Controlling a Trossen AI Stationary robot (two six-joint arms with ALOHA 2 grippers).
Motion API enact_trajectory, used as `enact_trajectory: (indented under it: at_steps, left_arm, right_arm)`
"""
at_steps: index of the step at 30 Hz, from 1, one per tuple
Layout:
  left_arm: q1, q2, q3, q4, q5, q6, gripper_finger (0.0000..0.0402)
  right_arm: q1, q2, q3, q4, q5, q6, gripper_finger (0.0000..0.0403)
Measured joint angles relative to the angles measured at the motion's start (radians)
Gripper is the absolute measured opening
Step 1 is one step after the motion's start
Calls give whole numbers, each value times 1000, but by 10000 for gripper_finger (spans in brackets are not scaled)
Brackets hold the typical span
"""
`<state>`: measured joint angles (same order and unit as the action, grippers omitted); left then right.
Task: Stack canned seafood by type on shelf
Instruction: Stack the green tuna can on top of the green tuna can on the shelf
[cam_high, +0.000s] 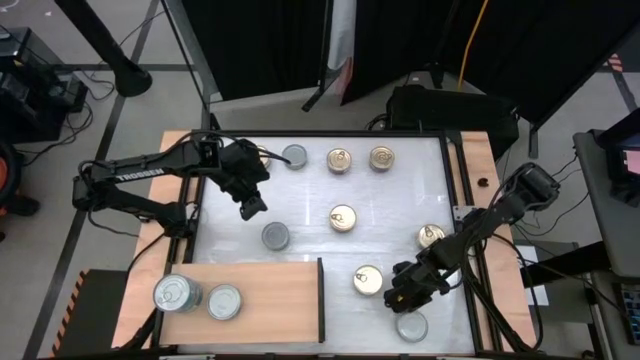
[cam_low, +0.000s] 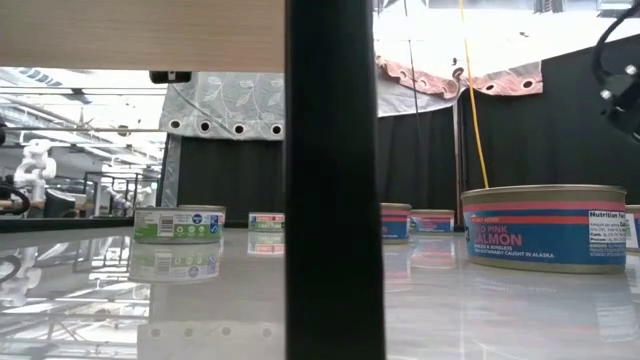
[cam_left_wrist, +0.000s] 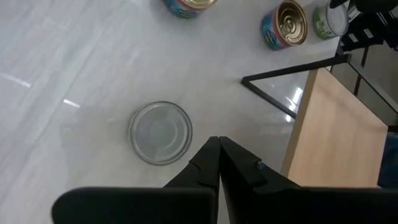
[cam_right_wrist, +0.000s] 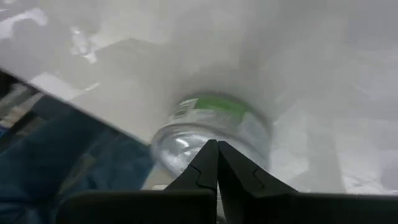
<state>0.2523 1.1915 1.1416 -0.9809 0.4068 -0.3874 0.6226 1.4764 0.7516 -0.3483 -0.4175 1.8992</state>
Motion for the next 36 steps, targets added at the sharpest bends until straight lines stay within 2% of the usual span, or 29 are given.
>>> enact_trajectory:
  at_steps: [19,25,31,36]
  left_arm:
    - [0,0,0,4,-14,2,12]
    - [0,0,0,4,-17,4,12]
    - [0,0,0,1,-17,1,12]
    - [0,0,0,1,-18,1,12]
  right_arm:
    - [0,44,11,-80,-8,-35,0]
    - [-7,41,9,-91,31,-33,0]
    - [20,-20,69,-92,80,48,0]
    - [83,-17,91,-111,134,135,0]
